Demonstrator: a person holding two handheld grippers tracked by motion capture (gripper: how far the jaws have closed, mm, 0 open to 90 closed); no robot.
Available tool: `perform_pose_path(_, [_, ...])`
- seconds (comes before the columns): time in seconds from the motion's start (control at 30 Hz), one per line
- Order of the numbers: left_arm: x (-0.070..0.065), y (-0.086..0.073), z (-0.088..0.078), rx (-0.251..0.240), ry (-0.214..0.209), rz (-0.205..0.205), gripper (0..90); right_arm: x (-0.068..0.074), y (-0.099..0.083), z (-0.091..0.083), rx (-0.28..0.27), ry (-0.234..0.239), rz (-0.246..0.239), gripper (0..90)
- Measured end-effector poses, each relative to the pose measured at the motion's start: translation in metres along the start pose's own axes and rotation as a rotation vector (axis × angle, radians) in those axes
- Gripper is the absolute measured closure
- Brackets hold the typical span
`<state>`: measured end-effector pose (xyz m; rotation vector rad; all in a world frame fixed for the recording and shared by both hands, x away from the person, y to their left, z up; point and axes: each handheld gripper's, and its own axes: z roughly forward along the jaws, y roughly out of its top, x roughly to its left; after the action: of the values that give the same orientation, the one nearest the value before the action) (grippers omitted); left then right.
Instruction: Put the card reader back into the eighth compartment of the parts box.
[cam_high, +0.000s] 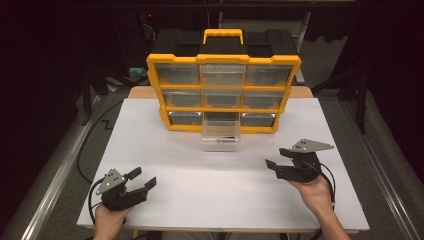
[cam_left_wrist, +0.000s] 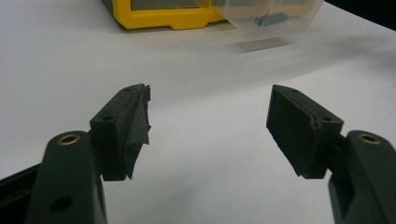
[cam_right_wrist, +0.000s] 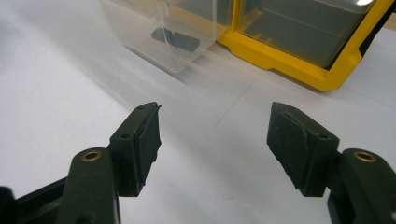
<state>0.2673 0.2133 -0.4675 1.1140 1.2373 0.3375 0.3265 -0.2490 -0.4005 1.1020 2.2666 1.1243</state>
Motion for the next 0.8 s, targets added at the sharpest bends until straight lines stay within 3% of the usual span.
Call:
perform_pose_path(0.37, [0.0, 0.0, 0.0, 0.004, 0.0, 0.005, 30.7, -0.008, -0.02, -0.004, -0.017, -0.008, 0.05, 34.3])
perform_pose_path(0.8, [0.0, -0.001, 0.0, 0.007, 0.002, 0.004, 30.8, -0.014, -0.034, -0.007, -0.044, -0.009, 0.064, 32.5])
